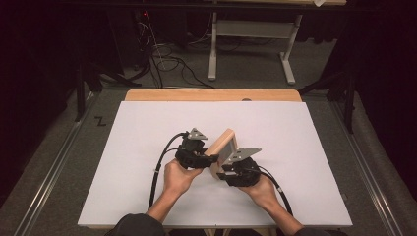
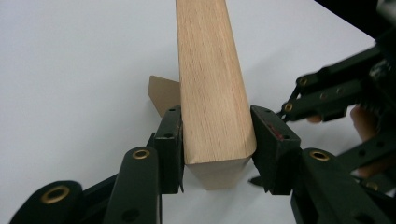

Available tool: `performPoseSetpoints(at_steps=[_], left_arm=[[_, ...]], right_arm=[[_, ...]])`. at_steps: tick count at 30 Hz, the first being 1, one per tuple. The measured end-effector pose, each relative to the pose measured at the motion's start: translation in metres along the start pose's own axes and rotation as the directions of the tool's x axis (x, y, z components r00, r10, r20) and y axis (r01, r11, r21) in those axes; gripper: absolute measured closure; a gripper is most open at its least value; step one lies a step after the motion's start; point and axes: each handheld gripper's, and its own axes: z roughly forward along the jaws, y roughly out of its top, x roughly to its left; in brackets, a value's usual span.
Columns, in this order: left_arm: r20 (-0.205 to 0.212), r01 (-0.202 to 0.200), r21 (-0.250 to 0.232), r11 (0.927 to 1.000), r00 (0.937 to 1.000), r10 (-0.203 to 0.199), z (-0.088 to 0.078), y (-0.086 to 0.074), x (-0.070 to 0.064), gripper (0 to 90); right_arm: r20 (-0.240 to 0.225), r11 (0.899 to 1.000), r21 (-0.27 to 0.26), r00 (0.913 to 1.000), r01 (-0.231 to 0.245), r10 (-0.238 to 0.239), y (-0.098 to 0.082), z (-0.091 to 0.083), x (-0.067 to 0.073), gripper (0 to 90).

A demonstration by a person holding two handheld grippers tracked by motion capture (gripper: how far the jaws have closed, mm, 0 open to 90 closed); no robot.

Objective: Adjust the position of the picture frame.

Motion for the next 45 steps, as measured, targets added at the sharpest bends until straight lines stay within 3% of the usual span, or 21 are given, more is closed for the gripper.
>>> performPoseSetpoints(at_steps=[2, 7, 10, 13, 15, 20, 26, 34, 41, 45], left_arm=[[0.009, 0.006, -0.002, 1.0000, 0.9999, -0.006, 0.000, 0.000, 0.001, 58.1], [0.023, -0.026, -0.002, 0.9997, 0.9994, 0.026, -0.001, 0.000, 0.002, 58.4], [0.033, -0.044, 0.002, 0.9990, 0.9985, 0.044, -0.001, 0.000, 0.003, 58.4], [0.040, -0.058, 0.008, 0.9983, 0.9975, 0.057, -0.001, 0.000, 0.005, 58.3], [0.040, -0.068, 0.016, 0.9976, 0.9969, 0.067, -0.002, 0.001, 0.005, 58.3], [0.040, -0.101, 0.031, 0.9944, 0.9942, 0.100, -0.002, 0.004, 0.004, 58.3], [0.059, -0.097, 0.032, 0.9948, 0.9938, 0.095, -0.003, 0.004, 0.010, 58.0], [0.024, -0.125, 0.029, 0.9917, 0.9919, 0.124, -0.002, 0.003, 0.006, 56.7], [0.021, -0.123, 0.029, 0.9920, 0.9922, 0.122, -0.002, 0.003, 0.007, 56.2], [0.000, -0.122, 0.034, 0.9920, 0.9925, 0.122, -0.002, 0.003, 0.007, 55.0]], right_arm=[[0.013, 1.000, -0.019, 0.9999, -0.002, 0.002, -0.001, -0.008, -0.007, 62.9], [0.058, 0.995, -0.077, 0.9962, -0.060, 0.065, -0.007, -0.033, -0.026, 61.4], [0.095, 0.989, -0.105, 0.9887, -0.106, 0.116, -0.010, -0.046, -0.040, 58.4], [0.166, 0.987, -0.115, 0.9769, -0.116, 0.134, -0.011, -0.054, -0.049, 57.4], [0.163, 0.984, -0.122, 0.9750, -0.133, 0.152, -0.010, -0.056, -0.053, 57.0], [0.161, 0.985, -0.094, 0.9743, -0.144, 0.157, -0.008, -0.046, -0.059, 57.2], [0.151, 0.987, -0.068, 0.9762, -0.147, 0.156, -0.006, -0.029, -0.060, 59.3], [0.152, 0.986, -0.055, 0.9747, -0.157, 0.163, -0.005, -0.017, -0.064, 61.5], [0.143, 0.986, -0.051, 0.9760, -0.158, 0.164, -0.003, -0.013, -0.066, 63.2], [0.140, 0.986, -0.043, 0.9762, -0.161, 0.165, -0.003, -0.012, -0.064, 63.1]])
